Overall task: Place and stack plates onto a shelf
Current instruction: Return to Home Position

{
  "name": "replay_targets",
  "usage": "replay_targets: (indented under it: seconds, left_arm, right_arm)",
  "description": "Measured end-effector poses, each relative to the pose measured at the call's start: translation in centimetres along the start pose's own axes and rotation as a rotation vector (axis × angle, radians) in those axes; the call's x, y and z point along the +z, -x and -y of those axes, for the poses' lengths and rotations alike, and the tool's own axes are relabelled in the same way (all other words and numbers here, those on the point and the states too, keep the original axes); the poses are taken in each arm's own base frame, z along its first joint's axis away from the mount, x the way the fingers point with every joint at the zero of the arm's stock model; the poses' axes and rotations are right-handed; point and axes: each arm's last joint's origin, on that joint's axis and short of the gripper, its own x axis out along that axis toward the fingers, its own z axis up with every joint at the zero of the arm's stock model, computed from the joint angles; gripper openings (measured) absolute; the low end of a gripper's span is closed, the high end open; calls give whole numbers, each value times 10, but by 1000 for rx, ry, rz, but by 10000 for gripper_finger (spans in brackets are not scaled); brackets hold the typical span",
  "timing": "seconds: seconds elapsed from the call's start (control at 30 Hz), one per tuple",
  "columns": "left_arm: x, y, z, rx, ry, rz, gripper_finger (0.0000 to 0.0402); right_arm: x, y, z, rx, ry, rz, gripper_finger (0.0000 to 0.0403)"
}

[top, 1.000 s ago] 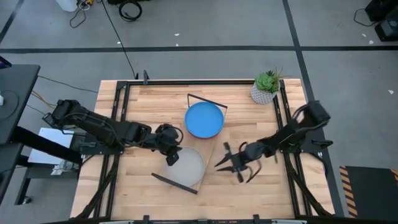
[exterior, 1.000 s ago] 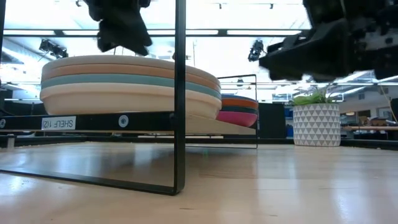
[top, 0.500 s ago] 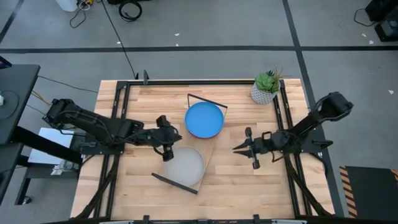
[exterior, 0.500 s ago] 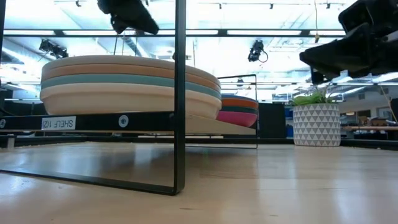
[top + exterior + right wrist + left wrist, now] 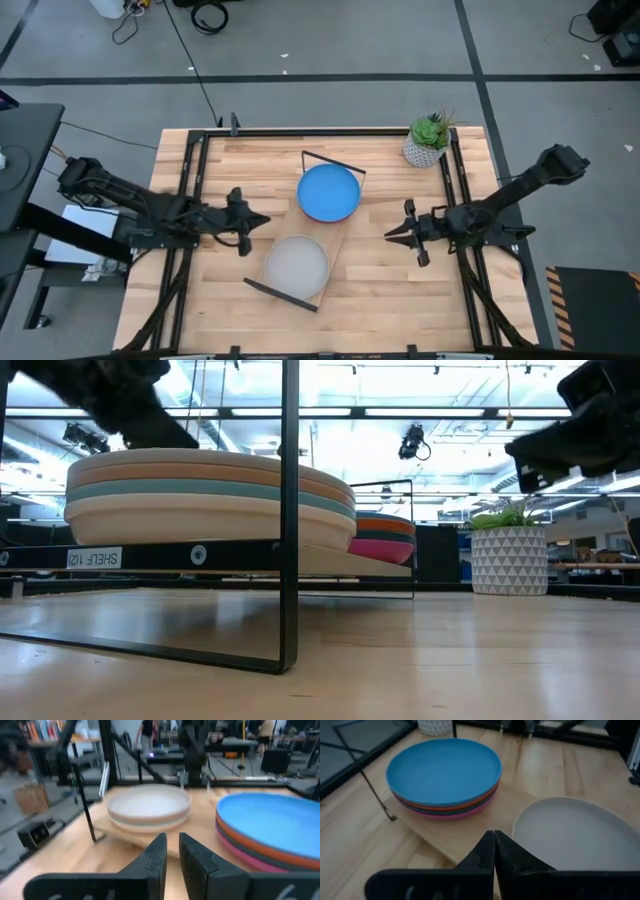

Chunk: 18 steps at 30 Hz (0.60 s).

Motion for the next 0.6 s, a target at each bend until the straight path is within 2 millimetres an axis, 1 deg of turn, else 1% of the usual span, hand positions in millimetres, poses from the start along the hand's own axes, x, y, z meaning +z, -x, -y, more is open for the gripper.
replay_targets:
  seconds: [0.1,0.3,0.47,0.6]
  left_arm:
    - [-15,7,-7,1,16,45,6]
    - [-36,15,-14,-64,53,162,6]
    - [-55,21,-20,-77,46,190,6]
    - [-68,24,-21,-102,29,193,5]
  right_arm:
    - [1,5,2,-22,-7,-13,56]
    - [3,13,5,-50,-11,-21,56]
    - [9,18,6,-45,-12,22,56]
    - [12,21,7,-43,56,46,56]
